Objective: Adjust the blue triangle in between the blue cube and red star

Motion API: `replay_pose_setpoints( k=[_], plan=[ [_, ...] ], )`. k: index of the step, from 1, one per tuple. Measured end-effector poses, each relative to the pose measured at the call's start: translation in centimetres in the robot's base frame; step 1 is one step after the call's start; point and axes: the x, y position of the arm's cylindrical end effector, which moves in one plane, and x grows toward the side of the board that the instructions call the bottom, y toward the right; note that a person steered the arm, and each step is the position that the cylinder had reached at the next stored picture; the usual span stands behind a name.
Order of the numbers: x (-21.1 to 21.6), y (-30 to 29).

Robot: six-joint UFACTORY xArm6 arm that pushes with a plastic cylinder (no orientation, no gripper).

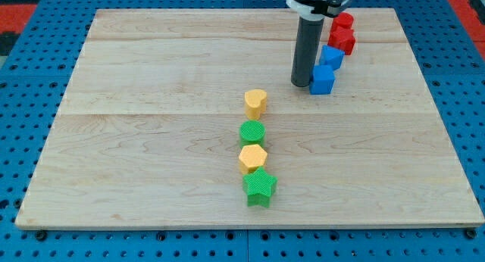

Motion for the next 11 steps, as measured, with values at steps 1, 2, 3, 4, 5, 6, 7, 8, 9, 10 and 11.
replay_pose_setpoints(
  k=[1, 2, 3, 4, 5, 6, 7, 8, 9, 10, 11],
  plan=[
    [0.0, 2.6],
    [-0.2, 2.9],
    [-3.0, -1.3],
    [-5.2, -0.5],
    [-5.3, 1.0],
    [-5.3, 1.6],
    [-5.3, 2.2],
    [-5.3, 3.3],
    [-5.3, 4.1],
    [-5.2, 4.3],
    [-4.2, -0.5]
  ],
)
